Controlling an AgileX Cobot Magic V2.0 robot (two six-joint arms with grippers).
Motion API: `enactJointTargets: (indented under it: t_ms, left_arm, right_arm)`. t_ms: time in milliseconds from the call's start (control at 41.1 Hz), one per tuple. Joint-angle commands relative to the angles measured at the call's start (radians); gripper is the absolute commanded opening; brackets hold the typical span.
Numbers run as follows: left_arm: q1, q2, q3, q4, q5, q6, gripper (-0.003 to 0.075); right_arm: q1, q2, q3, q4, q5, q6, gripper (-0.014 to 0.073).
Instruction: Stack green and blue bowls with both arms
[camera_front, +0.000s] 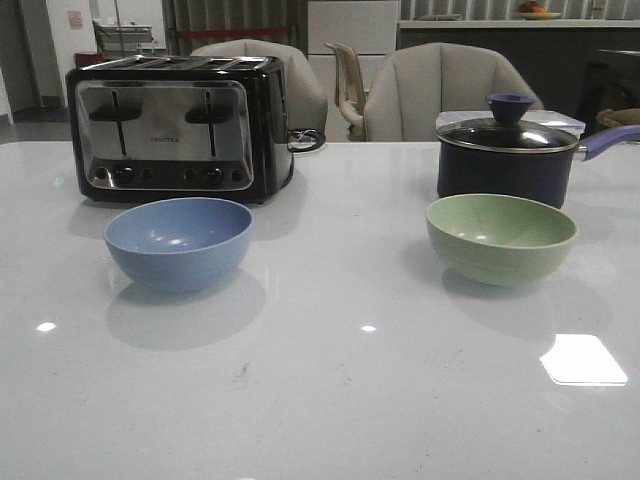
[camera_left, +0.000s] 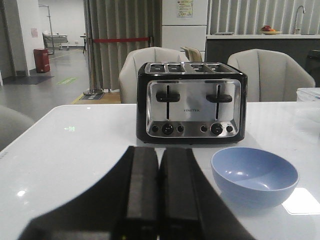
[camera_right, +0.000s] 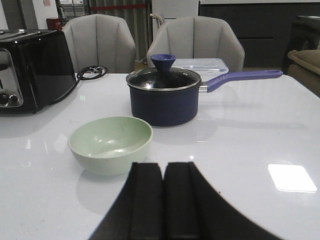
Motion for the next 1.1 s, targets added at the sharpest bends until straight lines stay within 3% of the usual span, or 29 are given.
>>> enactJointTargets:
  t_ms: [0,365,585,804,1072]
  left_arm:
    - [-0.006,-0.020,0.020,0.000,-0.087,-0.008,0.0101]
    - [-0.006,-0.020,-0.024,-0.004,-0.205,-0.008,0.0101]
    - [-0.006,0.020,-0.295,-0.004,-0.003,-0.008,0.0101]
    - [-0.006,0.172,-0.571,-0.004,0.198,-0.008,0.0101]
    - [-0.006,0.346,-0.724,-0.056,0.320,-0.008,0.0101]
  right_arm:
    - [0.000,-0.021,-0.002,0.000,-0.091,-0.002,0.0034]
    - [0.000,-0.021,-0.067,-0.010,-0.134,-0.003,0.0034]
    - [0.000,0.005,-0.307,-0.072,0.027,-0.003,0.0034]
    - [0.000,0.165,-0.577,-0.073,0.232,-0.002,0.0034]
    - [0.000,0.399,-0.738,-0.051,0.363,-0.002,0.0034]
